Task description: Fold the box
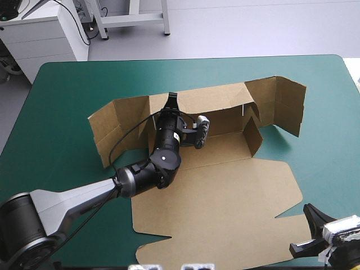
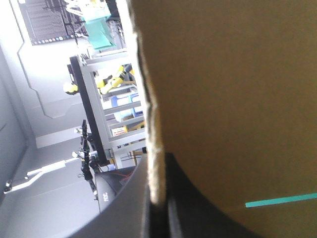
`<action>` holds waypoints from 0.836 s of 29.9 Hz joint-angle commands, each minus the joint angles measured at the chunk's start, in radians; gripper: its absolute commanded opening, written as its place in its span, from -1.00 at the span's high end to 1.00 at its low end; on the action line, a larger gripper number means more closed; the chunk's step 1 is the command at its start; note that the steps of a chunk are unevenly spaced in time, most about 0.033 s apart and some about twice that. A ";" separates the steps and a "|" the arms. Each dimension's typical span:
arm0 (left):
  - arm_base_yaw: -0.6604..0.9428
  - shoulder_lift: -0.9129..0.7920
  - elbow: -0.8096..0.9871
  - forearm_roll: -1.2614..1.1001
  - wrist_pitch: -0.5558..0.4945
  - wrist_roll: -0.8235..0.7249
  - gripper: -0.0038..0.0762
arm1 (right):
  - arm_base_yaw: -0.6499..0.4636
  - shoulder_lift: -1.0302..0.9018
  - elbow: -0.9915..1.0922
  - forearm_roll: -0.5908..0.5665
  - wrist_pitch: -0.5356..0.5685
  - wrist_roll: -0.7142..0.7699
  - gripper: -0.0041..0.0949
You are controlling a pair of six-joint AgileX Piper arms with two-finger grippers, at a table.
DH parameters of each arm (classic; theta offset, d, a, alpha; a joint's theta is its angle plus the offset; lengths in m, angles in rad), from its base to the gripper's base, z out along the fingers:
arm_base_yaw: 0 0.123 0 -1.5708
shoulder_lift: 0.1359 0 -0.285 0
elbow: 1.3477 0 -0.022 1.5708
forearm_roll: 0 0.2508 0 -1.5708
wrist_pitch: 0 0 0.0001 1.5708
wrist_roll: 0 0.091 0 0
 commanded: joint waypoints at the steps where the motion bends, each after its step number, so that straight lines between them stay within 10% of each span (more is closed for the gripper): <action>1: -0.053 -0.083 0.079 0.129 0.031 -0.130 0.92 | -0.007 -0.023 -0.027 0.003 -0.075 0.001 0.96; 11: -0.172 -0.136 0.204 0.171 0.195 -0.240 0.92 | -0.007 -0.023 -0.027 0.001 -0.075 0.004 0.95; 25: -0.198 -0.222 0.207 0.217 0.076 -0.309 0.92 | -0.007 0.305 -0.146 -0.051 -0.100 0.162 0.94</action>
